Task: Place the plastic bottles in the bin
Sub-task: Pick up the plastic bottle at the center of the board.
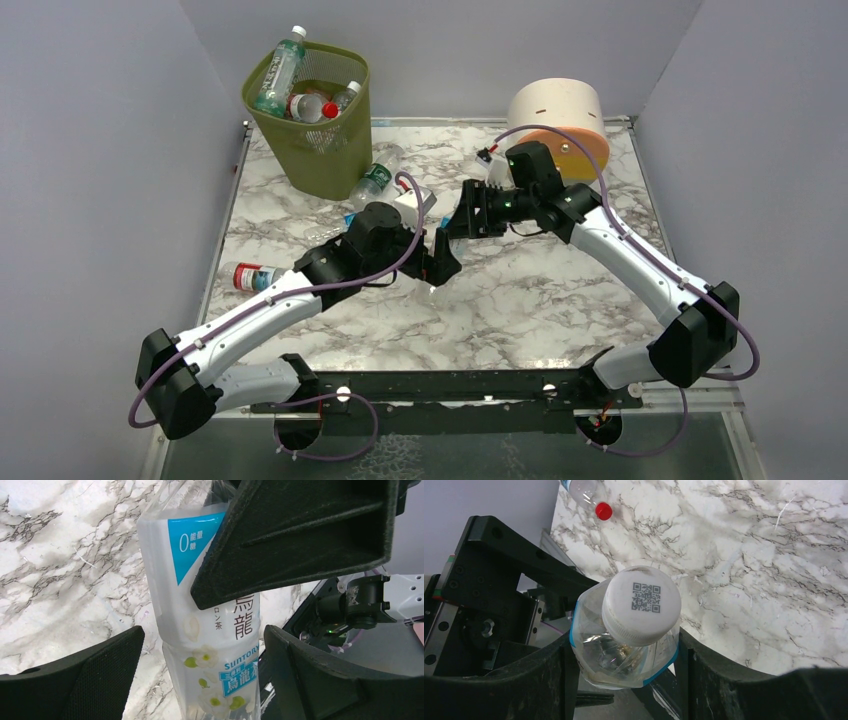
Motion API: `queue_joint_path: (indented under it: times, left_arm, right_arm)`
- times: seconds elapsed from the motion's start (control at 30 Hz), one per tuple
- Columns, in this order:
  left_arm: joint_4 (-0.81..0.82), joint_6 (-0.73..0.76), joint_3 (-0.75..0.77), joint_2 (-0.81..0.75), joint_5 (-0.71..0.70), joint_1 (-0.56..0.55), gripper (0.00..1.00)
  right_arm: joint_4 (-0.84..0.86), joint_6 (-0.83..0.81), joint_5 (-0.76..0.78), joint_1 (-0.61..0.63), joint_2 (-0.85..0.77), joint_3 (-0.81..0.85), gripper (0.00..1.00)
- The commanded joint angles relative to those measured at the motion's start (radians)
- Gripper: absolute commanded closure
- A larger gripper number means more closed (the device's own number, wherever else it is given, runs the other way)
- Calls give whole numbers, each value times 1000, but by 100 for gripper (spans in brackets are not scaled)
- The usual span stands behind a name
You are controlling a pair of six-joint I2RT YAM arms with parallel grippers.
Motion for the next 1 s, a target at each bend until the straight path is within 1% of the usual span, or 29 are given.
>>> queue_joint_path:
  times: [0.0,0.1,0.4,0.57,0.67,0.73,0.97]
  left_arm:
    - [3,16,-10,-12,-45,-15,6]
    - [0,16,-9,-15,-52,-19,13]
    - [-1,17,-4,4,-49,-28,24]
    - [-2,15,-3,5,-51,-31,39]
    - [-2,12,-3,5,-55,-31,42]
    - [-4,11,0,4,-60,-31,45]
    - [-5,6,7,-4,-75,-30,47]
  right_arm:
    - [7,4,-78,-2,-4,31,44]
    - [18,13,-94,-2,-1,32,44]
    - [59,48,-140,-2,8,28,44]
    - [79,62,-161,-2,10,22,43]
    - [80,64,-164,-2,11,23,41]
    - [77,64,-162,-2,10,24,38]
    - [28,56,-99,-2,-14,26,20]
